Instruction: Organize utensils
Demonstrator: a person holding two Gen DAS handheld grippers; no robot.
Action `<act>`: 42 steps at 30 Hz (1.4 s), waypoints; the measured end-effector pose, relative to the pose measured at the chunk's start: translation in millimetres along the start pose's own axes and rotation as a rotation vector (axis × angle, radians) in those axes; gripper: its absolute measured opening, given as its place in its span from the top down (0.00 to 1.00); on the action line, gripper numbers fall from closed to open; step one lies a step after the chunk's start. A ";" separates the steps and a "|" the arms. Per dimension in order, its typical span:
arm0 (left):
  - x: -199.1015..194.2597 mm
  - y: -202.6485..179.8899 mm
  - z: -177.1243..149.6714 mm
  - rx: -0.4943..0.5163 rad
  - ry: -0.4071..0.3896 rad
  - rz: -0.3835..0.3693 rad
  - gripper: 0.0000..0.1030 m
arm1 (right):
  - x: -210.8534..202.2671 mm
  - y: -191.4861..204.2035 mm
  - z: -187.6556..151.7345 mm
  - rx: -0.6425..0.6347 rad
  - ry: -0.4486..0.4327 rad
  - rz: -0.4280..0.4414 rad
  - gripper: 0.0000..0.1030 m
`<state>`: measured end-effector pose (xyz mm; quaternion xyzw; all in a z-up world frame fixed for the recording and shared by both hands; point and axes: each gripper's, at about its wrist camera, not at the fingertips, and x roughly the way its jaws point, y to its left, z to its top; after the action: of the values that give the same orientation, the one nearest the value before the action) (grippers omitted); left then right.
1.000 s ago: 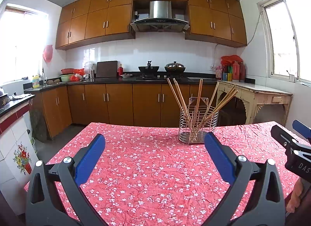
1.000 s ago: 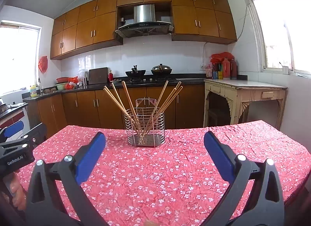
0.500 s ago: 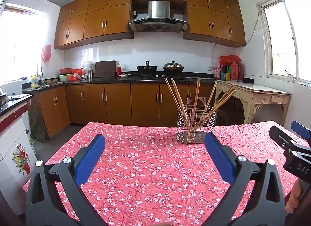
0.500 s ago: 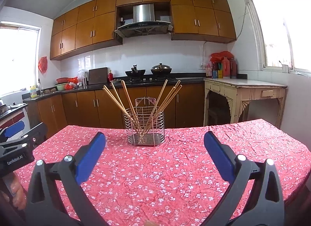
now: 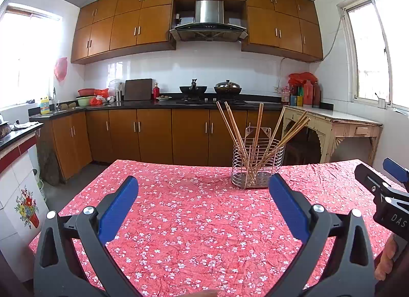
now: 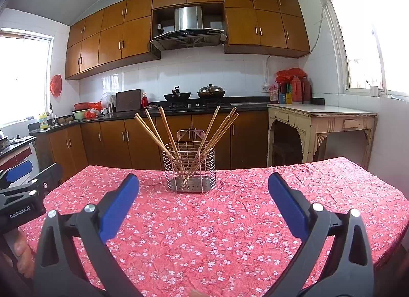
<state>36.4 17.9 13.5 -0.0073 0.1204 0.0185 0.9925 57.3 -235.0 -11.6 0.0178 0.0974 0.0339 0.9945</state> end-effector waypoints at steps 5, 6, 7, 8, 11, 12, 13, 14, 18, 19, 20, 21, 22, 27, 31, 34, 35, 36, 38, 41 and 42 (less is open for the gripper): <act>-0.3 0.3 0.0 0.001 0.002 -0.001 0.02 | 0.5 -1.6 -0.3 0.002 0.002 0.000 0.04; 0.0 0.2 -0.2 0.001 0.002 0.000 0.02 | 0.6 -1.7 -0.4 0.002 0.002 0.000 0.04; -0.2 0.3 -0.1 0.001 0.001 0.000 0.02 | 0.5 -1.8 -0.5 0.002 0.001 -0.001 0.04; -0.1 0.4 0.0 0.001 0.001 0.001 0.02 | 0.3 -1.8 -0.6 0.001 0.000 -0.002 0.04; 0.7 0.8 -0.1 -0.001 0.004 0.001 0.02 | 0.7 -2.0 -0.8 0.002 0.002 -0.001 0.04; 1.0 0.6 -0.2 -0.001 0.004 0.001 0.02 | 1.1 -1.4 -0.7 0.002 0.002 -0.002 0.04; 0.7 -0.2 -1.0 -0.001 0.005 0.002 0.02 | 1.4 -1.3 -1.0 0.001 0.004 -0.001 0.04; 0.6 -0.3 -1.2 -0.001 0.005 0.003 0.02 | 1.4 -1.1 -1.6 0.001 0.005 -0.002 0.04; 0.8 -0.8 -1.2 0.000 0.008 0.006 0.02 | 1.3 0.3 -2.5 0.001 0.009 0.001 0.04; 0.7 -0.8 -1.2 0.000 0.008 0.006 0.02 | 1.1 0.7 -2.7 0.000 0.009 0.001 0.04; 0.6 -0.8 -1.2 0.000 0.008 0.005 0.02 | 1.1 0.8 -2.9 0.000 0.009 0.001 0.04; 0.8 -0.6 -1.1 -0.001 0.008 0.005 0.02 | 1.0 0.7 -3.0 0.001 0.010 0.002 0.04; 0.8 -0.7 -1.2 -0.001 0.008 0.004 0.02 | 0.8 0.6 -2.9 0.003 0.009 0.002 0.04; 1.4 -2.0 -1.6 0.002 0.010 0.004 0.02 | 1.0 0.0 -3.0 0.005 0.011 0.002 0.04; 1.3 -2.1 -2.0 0.001 0.010 0.003 0.02 | 1.3 -0.6 -2.6 0.005 0.011 0.002 0.04; 1.4 -2.3 -2.0 0.003 0.011 0.004 0.02 | 1.6 -0.7 -2.3 0.007 0.013 0.002 0.04; 1.2 -2.3 -2.0 0.003 0.011 0.004 0.02 | 1.6 -1.3 -2.6 0.007 0.013 0.002 0.04; 1.5 -2.2 -1.6 0.002 0.011 0.004 0.02 | 1.6 -1.3 -2.6 0.007 0.013 0.002 0.04; 1.5 -2.2 -1.5 0.002 0.011 0.004 0.02 | 1.5 -1.4 -2.5 0.006 0.013 0.002 0.04; 1.6 -2.6 -2.4 0.002 0.012 0.004 0.02 | 1.4 -1.2 -2.5 0.007 0.012 0.003 0.04; 2.0 -2.7 -1.9 0.002 0.012 0.005 0.02 | 1.5 -1.3 -2.4 0.007 0.013 0.002 0.04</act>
<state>37.9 15.3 11.2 -0.0059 0.1264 0.0206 0.9917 58.4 -236.2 -14.4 0.0213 0.1037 0.0349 0.9938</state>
